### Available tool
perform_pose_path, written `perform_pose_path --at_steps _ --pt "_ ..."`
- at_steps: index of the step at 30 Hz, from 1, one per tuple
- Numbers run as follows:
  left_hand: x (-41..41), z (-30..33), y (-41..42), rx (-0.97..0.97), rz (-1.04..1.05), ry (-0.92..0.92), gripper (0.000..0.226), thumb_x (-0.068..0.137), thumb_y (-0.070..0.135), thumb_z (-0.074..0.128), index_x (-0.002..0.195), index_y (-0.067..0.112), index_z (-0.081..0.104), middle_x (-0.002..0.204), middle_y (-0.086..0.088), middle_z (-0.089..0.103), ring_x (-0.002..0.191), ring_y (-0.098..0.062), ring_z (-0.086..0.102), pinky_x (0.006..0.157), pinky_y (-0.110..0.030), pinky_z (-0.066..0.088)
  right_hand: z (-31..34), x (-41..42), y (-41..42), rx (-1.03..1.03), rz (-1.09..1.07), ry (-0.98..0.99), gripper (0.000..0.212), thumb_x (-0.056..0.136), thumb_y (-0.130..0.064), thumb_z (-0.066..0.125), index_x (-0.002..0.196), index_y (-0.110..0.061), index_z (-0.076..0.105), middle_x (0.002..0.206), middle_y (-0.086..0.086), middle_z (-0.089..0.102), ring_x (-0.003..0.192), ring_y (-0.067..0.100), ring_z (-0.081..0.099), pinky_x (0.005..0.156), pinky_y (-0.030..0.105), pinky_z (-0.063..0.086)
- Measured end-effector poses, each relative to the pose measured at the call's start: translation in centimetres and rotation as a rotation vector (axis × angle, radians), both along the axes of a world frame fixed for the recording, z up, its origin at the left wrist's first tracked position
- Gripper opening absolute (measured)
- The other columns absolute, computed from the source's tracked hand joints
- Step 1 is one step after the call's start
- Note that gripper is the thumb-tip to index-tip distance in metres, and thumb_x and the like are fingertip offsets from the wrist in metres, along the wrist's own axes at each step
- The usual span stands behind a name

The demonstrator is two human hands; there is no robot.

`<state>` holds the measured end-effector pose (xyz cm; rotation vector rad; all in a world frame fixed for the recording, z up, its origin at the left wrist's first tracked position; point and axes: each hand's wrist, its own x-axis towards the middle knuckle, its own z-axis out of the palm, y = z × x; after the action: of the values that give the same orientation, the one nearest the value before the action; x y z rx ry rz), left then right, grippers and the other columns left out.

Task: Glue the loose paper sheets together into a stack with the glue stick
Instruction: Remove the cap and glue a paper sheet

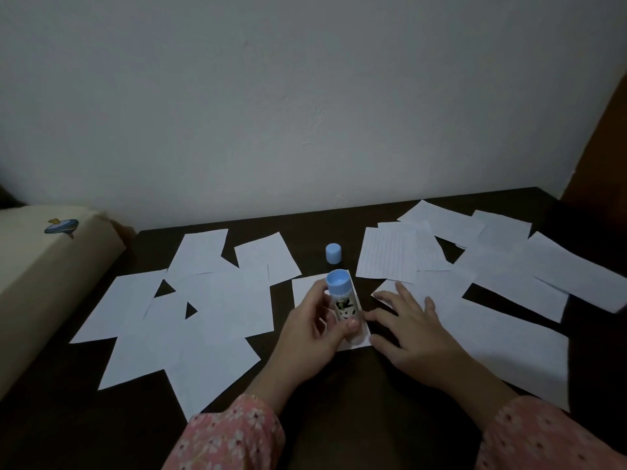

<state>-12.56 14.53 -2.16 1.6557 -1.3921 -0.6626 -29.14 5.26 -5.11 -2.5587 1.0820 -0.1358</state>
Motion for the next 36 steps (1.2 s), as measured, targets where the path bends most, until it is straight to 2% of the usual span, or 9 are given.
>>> perform_pose_path --at_steps 4,9,15,21,28,33,36 --pt "-0.3 -0.3 -0.3 -0.009 -0.023 -0.045 0.045 0.088 0.027 0.066 0.112 0.051 0.037 0.101 0.020 0.056 0.086 0.014 0.051 0.069 -0.004 0.041 -0.2 -0.1 0.1 0.011 0.014 0.012 0.041 0.098 -0.046 0.038 0.138 -0.039 0.036 0.160 -0.011 0.007 0.148 0.014 -0.011 0.115 0.053 -0.007" --pt "-0.3 -0.6 -0.7 0.027 -0.055 -0.105 0.049 0.089 0.029 0.065 0.113 0.057 0.032 0.100 0.022 0.055 0.089 0.015 0.049 0.071 -0.003 0.041 -0.2 0.0 0.1 -0.001 0.006 0.004 0.038 0.098 -0.045 0.038 0.136 -0.038 0.038 0.160 -0.011 0.007 0.148 0.015 -0.010 0.116 0.053 -0.006" --pt "0.5 -0.8 -0.6 0.050 -0.082 -0.160 0.047 0.090 0.030 0.063 0.125 0.045 0.038 0.104 0.026 0.053 0.090 0.014 0.049 0.071 -0.007 0.041 0.1 0.1 0.2 0.001 -0.002 -0.005 0.038 0.097 -0.043 0.041 0.134 -0.040 0.040 0.158 -0.010 0.012 0.148 0.016 -0.005 0.115 0.054 -0.004" --pt "1.9 -0.8 0.2 0.079 -0.040 -0.184 0.051 0.089 0.031 0.063 0.127 0.048 0.034 0.106 0.024 0.051 0.090 0.006 0.051 0.069 -0.009 0.041 0.1 0.2 0.3 -0.004 -0.008 -0.002 0.042 0.096 -0.044 0.042 0.138 -0.041 0.038 0.158 -0.010 0.012 0.148 0.016 -0.006 0.115 0.056 -0.005" --pt "3.1 -0.7 1.6 0.095 0.012 -0.193 0.056 0.090 0.032 0.062 0.138 0.041 0.034 0.113 0.015 0.053 0.091 -0.004 0.051 0.071 -0.012 0.039 0.2 0.2 0.3 -0.015 -0.015 0.004 0.044 0.096 -0.045 0.042 0.139 -0.040 0.038 0.158 -0.010 0.013 0.148 0.017 -0.005 0.115 0.055 -0.004" --pt "4.3 -0.7 2.2 0.087 0.010 -0.148 0.054 0.088 0.031 0.066 0.134 0.040 0.041 0.115 0.014 0.056 0.098 -0.006 0.054 0.079 -0.014 0.043 0.2 0.4 0.1 -0.016 -0.019 0.019 0.044 0.097 -0.044 0.042 0.140 -0.040 0.037 0.158 -0.010 0.013 0.148 0.017 -0.005 0.115 0.056 -0.004" --pt "4.5 -0.6 2.6 0.080 0.004 -0.129 0.048 0.088 0.029 0.066 0.125 0.046 0.041 0.114 0.018 0.055 0.100 -0.005 0.053 0.080 -0.014 0.042 0.2 0.4 0.1 -0.017 -0.023 0.035 0.044 0.097 -0.045 0.042 0.141 -0.040 0.036 0.158 -0.010 0.012 0.148 0.017 -0.006 0.115 0.055 -0.004"
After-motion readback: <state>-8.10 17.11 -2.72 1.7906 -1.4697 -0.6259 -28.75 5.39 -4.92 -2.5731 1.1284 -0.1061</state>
